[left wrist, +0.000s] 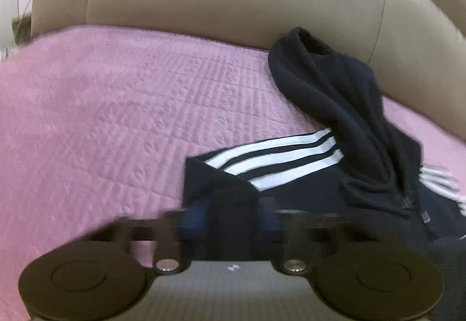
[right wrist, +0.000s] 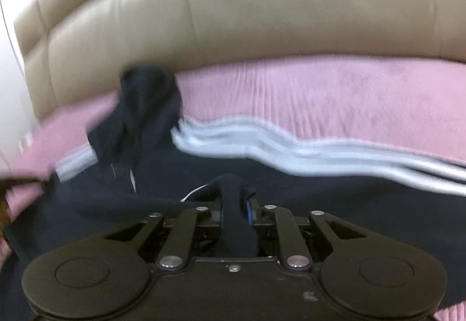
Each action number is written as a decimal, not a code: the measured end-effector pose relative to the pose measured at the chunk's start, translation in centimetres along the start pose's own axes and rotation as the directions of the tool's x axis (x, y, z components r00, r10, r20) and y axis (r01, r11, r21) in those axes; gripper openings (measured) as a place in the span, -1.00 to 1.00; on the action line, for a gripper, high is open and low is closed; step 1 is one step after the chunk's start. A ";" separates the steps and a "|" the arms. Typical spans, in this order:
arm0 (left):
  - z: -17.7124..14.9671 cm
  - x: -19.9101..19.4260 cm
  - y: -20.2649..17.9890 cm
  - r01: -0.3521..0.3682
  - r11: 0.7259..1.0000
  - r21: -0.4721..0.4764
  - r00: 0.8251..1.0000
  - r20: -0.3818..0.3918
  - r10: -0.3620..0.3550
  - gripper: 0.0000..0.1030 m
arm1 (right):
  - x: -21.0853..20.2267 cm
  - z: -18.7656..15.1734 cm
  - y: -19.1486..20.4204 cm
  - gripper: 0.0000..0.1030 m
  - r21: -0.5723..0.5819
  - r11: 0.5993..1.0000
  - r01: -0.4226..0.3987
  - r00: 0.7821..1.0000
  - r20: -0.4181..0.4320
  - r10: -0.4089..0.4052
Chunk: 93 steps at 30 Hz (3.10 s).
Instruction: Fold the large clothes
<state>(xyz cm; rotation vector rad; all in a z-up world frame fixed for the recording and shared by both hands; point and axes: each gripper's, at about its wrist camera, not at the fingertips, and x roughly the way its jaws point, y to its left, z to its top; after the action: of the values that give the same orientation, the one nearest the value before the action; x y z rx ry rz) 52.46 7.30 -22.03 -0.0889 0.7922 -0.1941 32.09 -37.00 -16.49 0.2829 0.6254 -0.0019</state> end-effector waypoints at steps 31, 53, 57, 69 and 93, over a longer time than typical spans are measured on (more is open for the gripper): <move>-10.5 -8.5 -2.4 -0.044 0.997 0.056 0.982 -0.180 0.053 1.00 | -1.7 -2.3 1.3 0.71 -0.042 0.998 -0.045 0.961 -0.275 0.032; -8.3 -11.0 -12.0 0.178 0.978 -0.112 0.974 -0.123 -0.191 0.98 | -13.6 -6.6 -32.0 0.71 0.766 0.630 0.126 0.952 0.085 -0.293; -8.7 -9.7 -12.6 0.184 0.974 -0.134 0.967 -0.152 -0.203 0.98 | -12.1 -5.3 -34.2 0.71 0.800 0.587 0.127 0.914 0.135 -0.382; -9.6 -9.9 -12.0 0.166 0.975 -0.145 0.965 -0.180 -0.191 0.98 | -14.1 -2.0 -34.0 -0.79 0.822 0.558 0.116 0.843 0.215 -0.492; -9.3 -16.8 -5.6 0.193 0.953 -0.235 0.977 -0.048 -0.210 0.98 | -10.9 10.8 14.4 -0.81 -0.067 0.917 -0.394 0.769 0.522 0.369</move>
<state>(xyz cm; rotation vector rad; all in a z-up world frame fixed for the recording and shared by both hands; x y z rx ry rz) 33.56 5.20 -15.98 -0.3845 0.8760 -0.3004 30.69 -26.89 1.93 0.4325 0.0072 0.2936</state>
